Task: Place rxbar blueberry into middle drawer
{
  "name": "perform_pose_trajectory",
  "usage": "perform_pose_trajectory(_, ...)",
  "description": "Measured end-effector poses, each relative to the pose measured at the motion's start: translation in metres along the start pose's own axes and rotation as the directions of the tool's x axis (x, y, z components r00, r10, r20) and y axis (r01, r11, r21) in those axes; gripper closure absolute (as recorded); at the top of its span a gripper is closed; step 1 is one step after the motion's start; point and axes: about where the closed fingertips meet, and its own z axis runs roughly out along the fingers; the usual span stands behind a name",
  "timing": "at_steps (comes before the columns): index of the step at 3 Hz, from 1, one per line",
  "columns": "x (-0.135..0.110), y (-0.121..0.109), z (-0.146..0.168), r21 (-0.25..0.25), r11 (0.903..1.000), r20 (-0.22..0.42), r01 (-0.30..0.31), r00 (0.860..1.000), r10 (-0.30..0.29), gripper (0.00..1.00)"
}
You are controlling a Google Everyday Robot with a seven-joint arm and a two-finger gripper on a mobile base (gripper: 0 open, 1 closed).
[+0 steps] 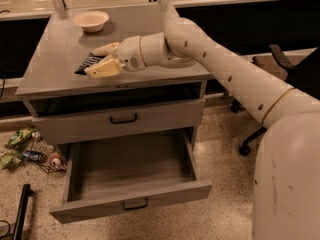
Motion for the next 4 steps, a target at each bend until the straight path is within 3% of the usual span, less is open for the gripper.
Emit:
perform_pose_trajectory(1,-0.005,0.020,0.009,-0.020,0.9995,0.012,-0.024,1.000,0.024,1.00)
perform_pose_trajectory(3,-0.012,0.086,0.040,-0.054,0.9927,0.059,-0.107,0.992,0.111,1.00)
perform_pose_trajectory(4,-0.004,0.116,0.047,-0.040,0.9870,0.058,-0.156,0.986,0.158,1.00)
